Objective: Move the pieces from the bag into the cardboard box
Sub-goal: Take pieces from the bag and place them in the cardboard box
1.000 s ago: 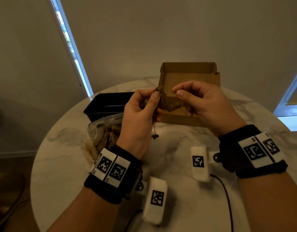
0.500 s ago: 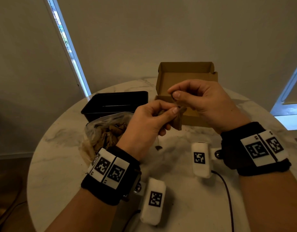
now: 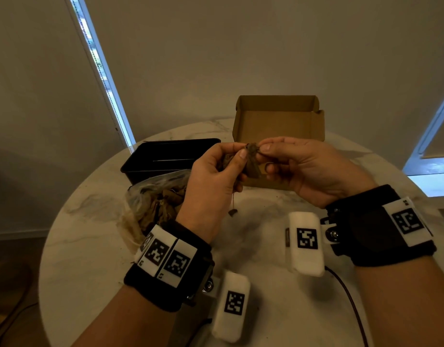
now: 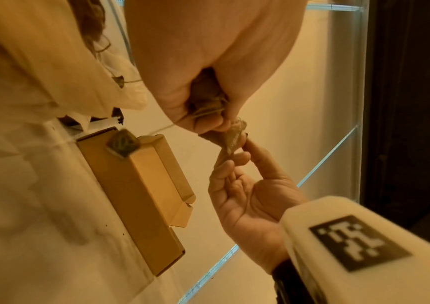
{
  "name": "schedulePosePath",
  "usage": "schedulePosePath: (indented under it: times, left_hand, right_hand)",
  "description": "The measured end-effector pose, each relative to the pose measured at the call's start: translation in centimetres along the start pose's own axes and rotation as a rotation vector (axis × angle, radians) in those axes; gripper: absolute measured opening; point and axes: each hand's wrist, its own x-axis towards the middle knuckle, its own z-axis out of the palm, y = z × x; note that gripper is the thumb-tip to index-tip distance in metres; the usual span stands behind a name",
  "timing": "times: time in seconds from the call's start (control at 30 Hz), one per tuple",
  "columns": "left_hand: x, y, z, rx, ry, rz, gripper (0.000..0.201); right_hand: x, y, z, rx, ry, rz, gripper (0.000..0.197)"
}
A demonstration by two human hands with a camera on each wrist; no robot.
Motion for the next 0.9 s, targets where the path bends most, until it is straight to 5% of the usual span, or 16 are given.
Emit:
schedulePosePath:
  times: [0.3, 0.53, 0.77, 0.9]
  left_hand:
    - [-0.2, -0.2, 0.2, -0.115, 0.044, -0.075, 0.013]
    - [0.2, -0.4, 0.4, -0.136, 0.164, -0.177, 0.020]
    - [0.7, 0.3, 0.1, -0.277, 0.255, -0.196, 0.019]
    - [0.6, 0.6, 0.0, -0.310, 0.269, -0.207, 0.021]
  right_hand:
    - [-0.2, 0.2, 0.3, -0.181, -0.129, -0.020, 0.041]
    - [1.4, 0.2, 0.8, -0.542, 0.149, -0.045, 0.011]
    - [4.5, -0.3, 2.1, -0.955, 0.074, 0.227, 0.016]
    - [4.1, -0.1, 1.4, -1.045, 0.050, 0.261, 0.014]
